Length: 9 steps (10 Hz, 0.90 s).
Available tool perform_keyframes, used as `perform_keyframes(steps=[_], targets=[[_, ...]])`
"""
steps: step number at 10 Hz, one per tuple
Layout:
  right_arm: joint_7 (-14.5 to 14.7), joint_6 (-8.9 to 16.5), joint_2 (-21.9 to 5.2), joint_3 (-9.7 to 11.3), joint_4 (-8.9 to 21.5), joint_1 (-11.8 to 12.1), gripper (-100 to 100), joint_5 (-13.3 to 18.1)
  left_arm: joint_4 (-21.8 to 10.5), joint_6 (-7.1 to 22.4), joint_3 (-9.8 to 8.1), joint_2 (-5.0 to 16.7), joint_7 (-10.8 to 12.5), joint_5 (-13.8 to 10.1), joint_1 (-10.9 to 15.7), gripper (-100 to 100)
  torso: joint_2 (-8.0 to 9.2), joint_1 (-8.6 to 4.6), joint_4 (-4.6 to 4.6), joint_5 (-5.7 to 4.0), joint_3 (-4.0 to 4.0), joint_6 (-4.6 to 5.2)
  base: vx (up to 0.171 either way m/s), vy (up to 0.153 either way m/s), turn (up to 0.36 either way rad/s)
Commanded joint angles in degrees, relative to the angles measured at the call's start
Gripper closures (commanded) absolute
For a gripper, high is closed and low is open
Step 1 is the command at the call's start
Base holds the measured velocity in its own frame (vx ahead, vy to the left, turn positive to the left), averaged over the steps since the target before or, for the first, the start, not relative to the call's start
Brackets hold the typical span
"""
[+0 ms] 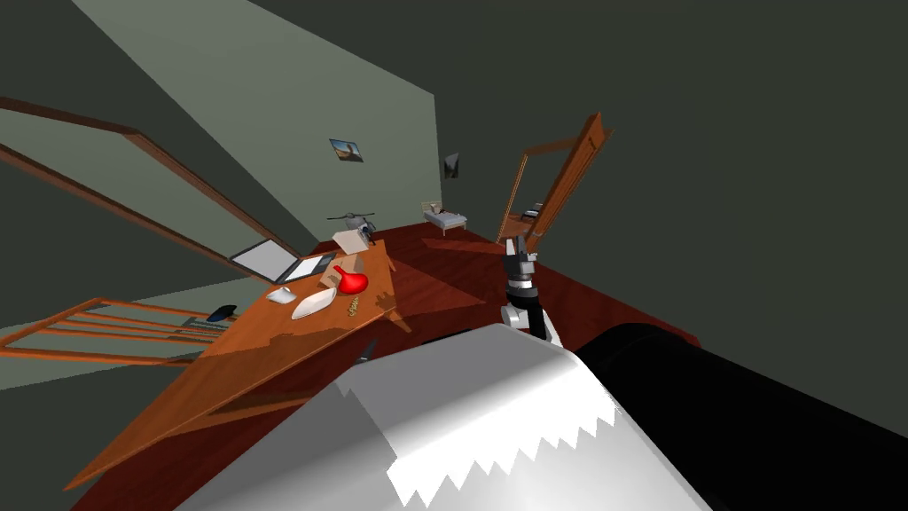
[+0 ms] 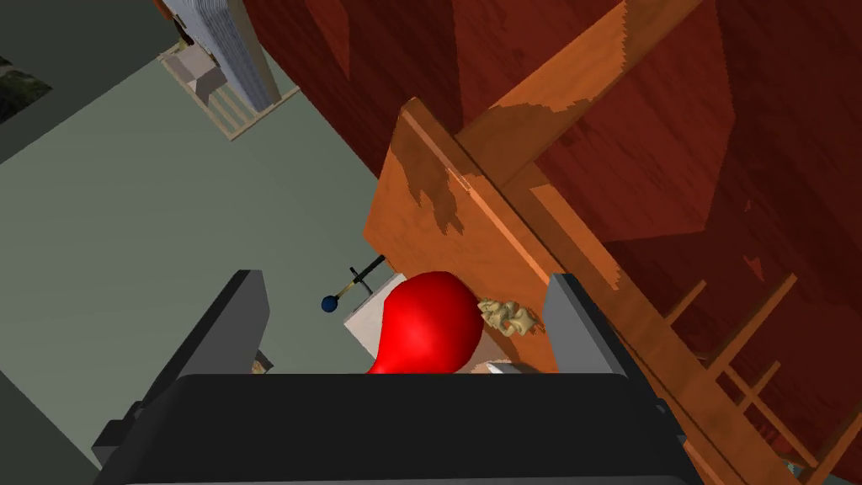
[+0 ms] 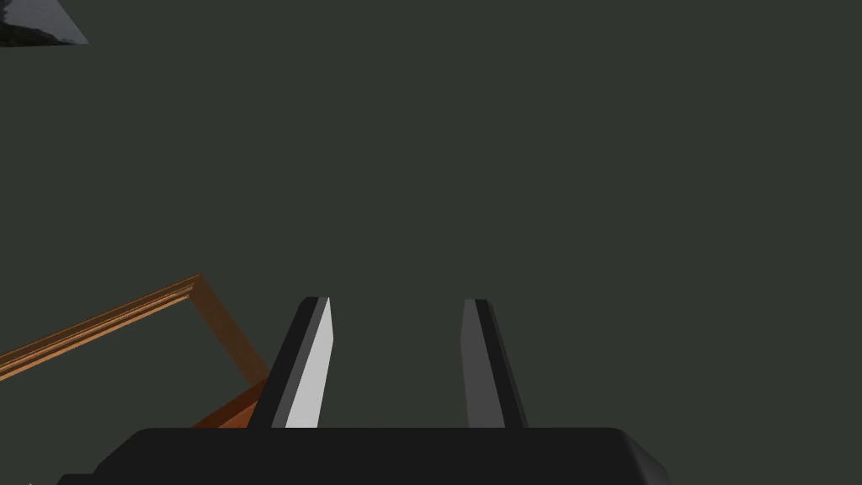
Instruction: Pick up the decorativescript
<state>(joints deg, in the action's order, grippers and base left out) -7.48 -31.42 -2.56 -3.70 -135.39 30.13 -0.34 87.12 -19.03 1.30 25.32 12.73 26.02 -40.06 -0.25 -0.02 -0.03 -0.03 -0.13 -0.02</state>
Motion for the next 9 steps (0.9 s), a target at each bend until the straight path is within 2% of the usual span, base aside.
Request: perform_keyframes(steps=[1, 2, 3, 4, 5, 6, 7, 9], targets=[[0.00, 0.00, 0.00, 0.00, 0.00, 0.00, 0, 0.00, -2.86, 0.08, -0.17, 0.74, -0.33, 0.23, 0.11, -100, 0.00, 0.00, 0.00, 0.00, 0.00, 0.00, 0.066, -0.015, -0.078], [0.00, 0.00, 0.00, 0.00, 0.00, 0.00, 0, 0.00, -4.52, 0.96, -0.06, 2.01, -1.11, 0.80, -0.82, -100, 0.04, 0.09, 0.01, 0.02, 0.02, -0.02, 0.101, -0.019, -0.176], [0.00, 0.00, 0.00, 0.00, 0.00, 0.00, 0, 0.00, -5.40, 0.96, -0.06, 2.01, -1.11, 0.80, -0.82, -100, -0.05, 0.10, 0.00, 0.02, -0.02, 0.01, 0.096, 0.000, -0.072], [0.00, 0.00, 0.00, -0.01, 0.00, 0.01, 0, 0.00, -7.45, 1.84, 0.06, 3.30, -1.98, 1.26, -1.72, -100, -0.05, 0.15, -0.01, 0.03, -0.03, -0.03, 0.118, -0.003, -0.148], [0.00, 0.00, 0.00, 0.00, 0.00, 0.00, 0, 0.00, -8.18, 1.84, 0.06, 3.30, -1.98, 1.26, -1.72, -100, -0.11, 0.15, -0.02, 0.03, -0.06, 0.00, 0.097, 0.004, -0.065], [0.00, 0.00, 0.00, -0.01, 0.00, 0.01, 0, 0.00, -10.52, 2.72, 0.19, 4.61, -2.94, 1.63, -2.57, -100, -0.07, 0.17, -0.02, 0.04, -0.05, -0.02, 0.127, 0.008, -0.137], [0.00, 0.00, -0.01, -0.01, 0.00, 0.01, 0, 0.00, -10.52, 2.72, 0.19, 4.61, -2.94, 1.63, -2.57, -100, -0.16, 0.18, -0.03, 0.04, -0.08, 0.00, 0.115, 0.011, -0.068], [0.00, 0.00, 0.00, 0.00, 0.00, 0.01, 0, 0.00, -14.21, 4.39, 0.53, 7.21, -5.09, 2.06, -4.09, -100, -0.13, 0.11, -0.03, 0.03, -0.08, 0.00, 0.150, 0.010, -0.162]])
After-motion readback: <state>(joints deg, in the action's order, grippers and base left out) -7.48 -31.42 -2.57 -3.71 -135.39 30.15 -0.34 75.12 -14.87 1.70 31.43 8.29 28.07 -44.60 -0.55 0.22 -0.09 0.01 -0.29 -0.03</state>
